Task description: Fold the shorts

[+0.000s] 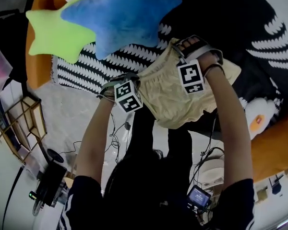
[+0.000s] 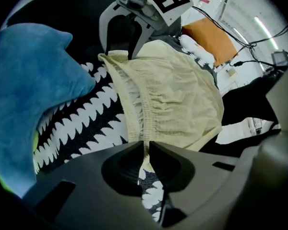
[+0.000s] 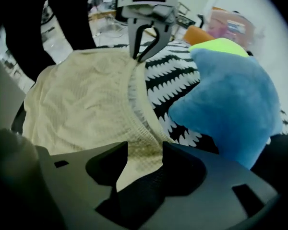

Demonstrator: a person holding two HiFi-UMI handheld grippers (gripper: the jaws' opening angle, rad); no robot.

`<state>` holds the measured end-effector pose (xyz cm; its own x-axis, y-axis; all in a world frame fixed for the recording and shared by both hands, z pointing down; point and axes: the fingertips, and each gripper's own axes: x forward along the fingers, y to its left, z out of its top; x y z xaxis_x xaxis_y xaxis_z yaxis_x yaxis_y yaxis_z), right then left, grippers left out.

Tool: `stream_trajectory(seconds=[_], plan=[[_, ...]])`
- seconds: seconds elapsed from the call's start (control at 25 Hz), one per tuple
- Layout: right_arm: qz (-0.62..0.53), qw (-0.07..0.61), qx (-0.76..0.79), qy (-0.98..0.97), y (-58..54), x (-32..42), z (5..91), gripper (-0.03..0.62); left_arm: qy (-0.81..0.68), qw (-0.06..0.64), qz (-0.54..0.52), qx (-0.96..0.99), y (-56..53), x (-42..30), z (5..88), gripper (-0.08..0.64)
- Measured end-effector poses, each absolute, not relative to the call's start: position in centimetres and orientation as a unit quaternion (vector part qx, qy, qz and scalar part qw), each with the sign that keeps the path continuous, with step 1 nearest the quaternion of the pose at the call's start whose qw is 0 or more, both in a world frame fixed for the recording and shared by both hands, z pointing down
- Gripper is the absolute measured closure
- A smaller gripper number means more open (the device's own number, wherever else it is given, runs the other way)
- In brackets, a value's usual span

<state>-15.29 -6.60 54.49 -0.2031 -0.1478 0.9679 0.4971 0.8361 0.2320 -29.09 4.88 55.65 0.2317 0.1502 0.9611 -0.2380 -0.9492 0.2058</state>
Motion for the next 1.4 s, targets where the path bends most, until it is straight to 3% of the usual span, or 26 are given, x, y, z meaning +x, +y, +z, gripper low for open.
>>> stream_trajectory(seconds=[0.16,0.28,0.52,0.68,0.72,0.8,0.84,1.0,1.04,1.2,1.32,1.36,1.4], plan=[[-0.296,0.613,-0.154,-0.716,-7.5,-15.7,55.9,0.43,-0.048,0.195,0.598,0.776,4.6,-29.5,55.4,0.529],[-0.288,0.618,-0.133,-0.72,-8.4,-16.1,56.4,0.583,-0.068,0.22,0.576,0.785,4.3,-30.0,54.7,0.537],[-0.272,0.58,-0.127,-0.757,-9.8,-17.6,55.4,0.572,-0.125,0.267,0.543,0.786,2.7,-32.0,54.2,0.541],[-0.284,0.57,-0.199,-0.745,-9.2,-18.3,55.7,0.404,-0.144,0.264,0.542,0.785,2.5,-32.6,55.4,0.54],[-0.287,0.576,-0.213,-0.735,-9.2,-18.3,56.2,0.398,-0.151,0.267,0.539,0.784,2.4,-32.8,55.6,0.54],[-0.282,0.585,-0.204,-0.733,-9.9,-18.4,56.7,0.512,-0.164,0.274,0.53,0.785,2.2,-32.6,55.5,0.54],[-0.272,0.588,-0.187,-0.739,-10.3,-18.2,56.5,0.535,-0.172,0.271,0.525,0.788,2.1,-32.3,55.2,0.54],[-0.191,0.602,-0.105,-0.768,-14.1,-15.5,55.2,0.539,-0.248,0.25,0.491,0.797,-0.7,-31.7,53.4,0.541],[-0.157,0.615,-0.075,-0.769,-15.8,-15.3,55.6,0.522,-0.27,0.256,0.483,0.793,-1.8,-32.3,53.6,0.541],[-0.097,0.64,0.056,-0.76,-21.6,-16.0,57.5,0.557,-0.297,0.285,0.496,0.765,-3.0,-35.4,56.7,0.54],[-0.074,0.604,0.133,-0.782,-21.6,-15.9,56.6,0.55,-0.309,0.283,0.493,0.763,-3.2,-35.3,56.7,0.531],[-0.058,0.586,0.154,-0.793,-21.3,-15.4,56.0,0.508,-0.315,0.287,0.485,0.764,-3.2,-35.0,56.5,0.529],[-0.035,0.567,0.172,-0.805,-20.8,-14.9,55.2,0.422,-0.321,0.295,0.477,0.763,-3.2,-34.9,56.3,0.525]])
